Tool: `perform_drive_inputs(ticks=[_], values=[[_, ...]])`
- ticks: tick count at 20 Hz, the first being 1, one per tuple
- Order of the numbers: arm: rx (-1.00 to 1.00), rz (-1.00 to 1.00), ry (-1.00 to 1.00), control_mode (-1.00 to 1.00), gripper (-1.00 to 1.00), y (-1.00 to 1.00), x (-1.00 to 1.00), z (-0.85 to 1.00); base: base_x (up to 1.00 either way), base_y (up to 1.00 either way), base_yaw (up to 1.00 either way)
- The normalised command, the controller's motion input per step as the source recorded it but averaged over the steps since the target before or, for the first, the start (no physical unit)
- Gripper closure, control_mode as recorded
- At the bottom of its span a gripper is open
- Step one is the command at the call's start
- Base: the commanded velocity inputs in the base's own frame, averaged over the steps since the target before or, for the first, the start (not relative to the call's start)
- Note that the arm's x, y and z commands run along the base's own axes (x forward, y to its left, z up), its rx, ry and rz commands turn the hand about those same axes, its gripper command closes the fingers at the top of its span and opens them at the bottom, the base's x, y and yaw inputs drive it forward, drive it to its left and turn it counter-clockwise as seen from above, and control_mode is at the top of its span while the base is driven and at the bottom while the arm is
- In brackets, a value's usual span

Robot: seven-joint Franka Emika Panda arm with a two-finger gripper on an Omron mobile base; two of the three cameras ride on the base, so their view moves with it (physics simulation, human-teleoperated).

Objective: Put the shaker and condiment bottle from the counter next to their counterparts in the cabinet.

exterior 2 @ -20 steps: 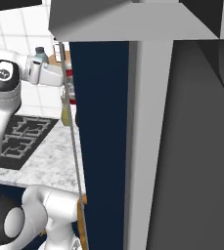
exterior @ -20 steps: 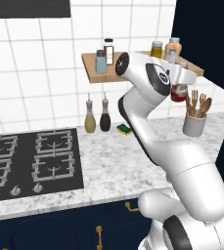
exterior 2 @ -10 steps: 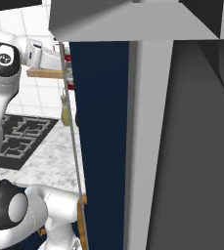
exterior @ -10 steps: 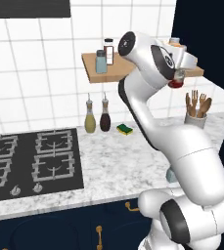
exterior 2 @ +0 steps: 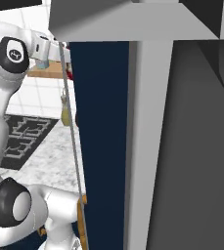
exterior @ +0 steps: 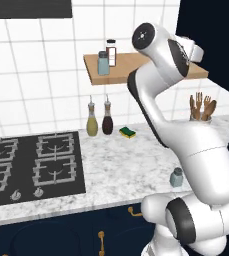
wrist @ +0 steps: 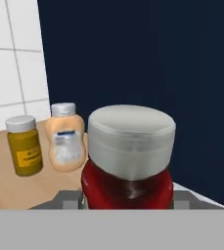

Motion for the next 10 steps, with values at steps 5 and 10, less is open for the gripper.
perform_drive_inputs(ticks=[5, 10], values=[[0.01, 0.19, 0.0, -1.0, 1.0, 0.07, 0.74, -0.01, 0.0, 0.0, 0.0], [0.0, 0.12, 0.0, -1.0, 1.0, 0.0, 0.42, 0.0, 0.0, 0.0, 0.0]])
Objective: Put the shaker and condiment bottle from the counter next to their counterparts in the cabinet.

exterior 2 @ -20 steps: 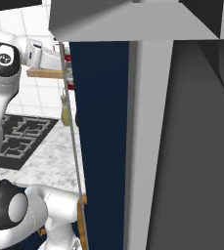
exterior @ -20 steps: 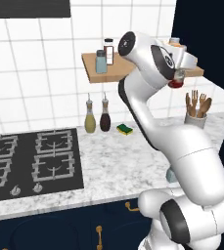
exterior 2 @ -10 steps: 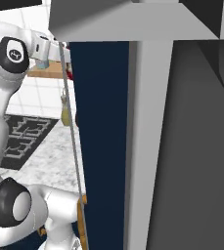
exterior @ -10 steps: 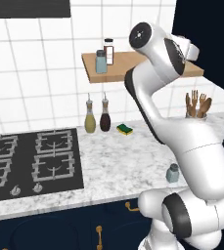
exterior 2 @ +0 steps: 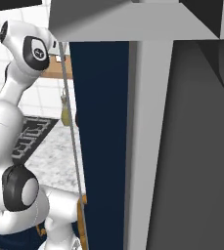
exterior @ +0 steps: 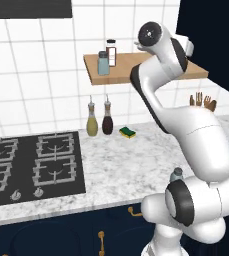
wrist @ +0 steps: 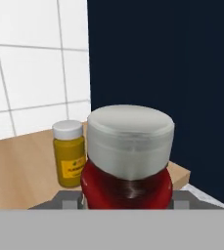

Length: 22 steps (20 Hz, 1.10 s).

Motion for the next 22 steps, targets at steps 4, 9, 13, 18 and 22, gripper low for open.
perform_drive_inputs(ticks=[4, 9, 13, 18, 22], values=[[0.0, 0.0, 0.0, -1.0, 1.0, 0.0, 0.19, 0.0, 0.0, 0.0, 0.0], [0.0, 0.0, 0.06, -1.0, 1.0, 0.0, 0.28, -0.03, 0.0, 0.0, 0.0], [0.0, 0.0, 0.02, -1.0, 1.0, 0.0, 0.24, -0.06, 0.0, 0.0, 0.0], [0.0, 0.0, 0.04, -1.0, 1.0, 0.0, 0.31, 0.0, 0.0, 0.0, 0.0], [0.0, 0.0, 0.01, -1.0, 1.0, -0.03, 0.32, -0.03, 0.0, 0.0, 0.0]])
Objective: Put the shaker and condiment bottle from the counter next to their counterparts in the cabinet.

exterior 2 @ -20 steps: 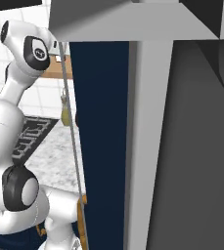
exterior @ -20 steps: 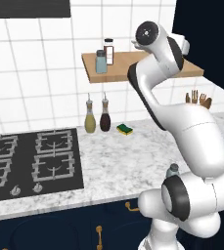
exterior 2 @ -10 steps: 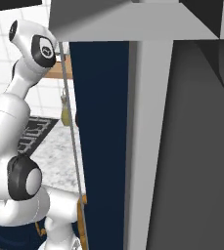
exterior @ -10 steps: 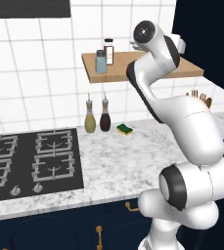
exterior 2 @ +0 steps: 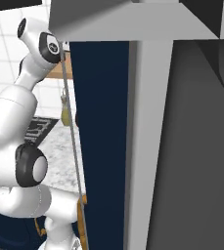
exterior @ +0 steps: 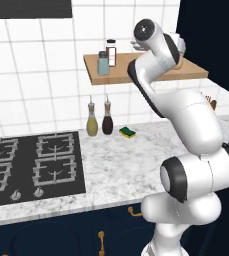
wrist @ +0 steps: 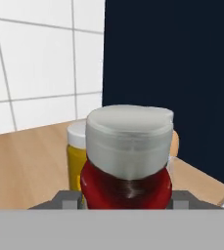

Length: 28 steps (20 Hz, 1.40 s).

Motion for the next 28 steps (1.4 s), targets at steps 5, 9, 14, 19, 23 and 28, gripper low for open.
perform_drive_inputs(ticks=[5, 9, 14, 19, 23, 28], values=[[0.02, 0.0, 0.0, -1.0, 1.0, -0.13, 0.15, -0.1, 0.0, 0.0, 0.0], [0.02, 0.0, 0.0, -1.0, 1.0, -0.18, 0.02, -0.23, 0.0, 0.0, 0.0], [0.03, 0.0, 0.0, -1.0, 1.0, -0.1, 0.07, -0.14, 0.0, 0.0, 0.0], [0.01, 0.0, 0.0, -1.0, 1.0, 0.0, 0.2, 0.0, 0.0, 0.0, 0.0], [0.0, 0.0, 0.0, -1.0, 1.0, 0.0, 0.17, -0.01, 0.0, 0.0, 0.0], [0.0, 0.0, 0.0, -1.0, 1.0, 0.0, 0.15, 0.0, 0.0, 0.0, 0.0]])
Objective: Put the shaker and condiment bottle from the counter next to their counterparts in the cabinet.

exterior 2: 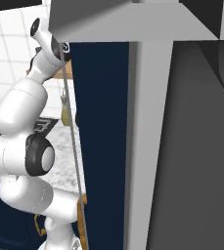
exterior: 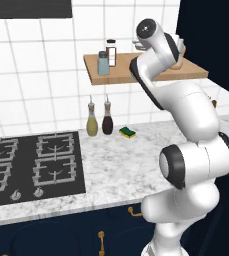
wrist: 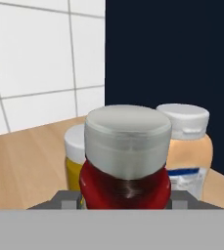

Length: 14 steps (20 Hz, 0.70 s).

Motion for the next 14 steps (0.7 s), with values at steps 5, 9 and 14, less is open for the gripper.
perform_drive_inputs(ticks=[5, 9, 14], values=[[0.0, 0.0, 0.0, -1.0, 1.0, 0.0, 0.11, -0.02, 0.0, 0.0, 0.0], [0.0, 0.0, 0.0, -1.0, 1.0, 0.0, 0.01, -0.04, 0.0, 0.0, 0.0], [0.0, 0.0, 0.0, -1.0, -1.0, 0.0, 0.0, -0.09, 0.0, 0.0, 0.0]])
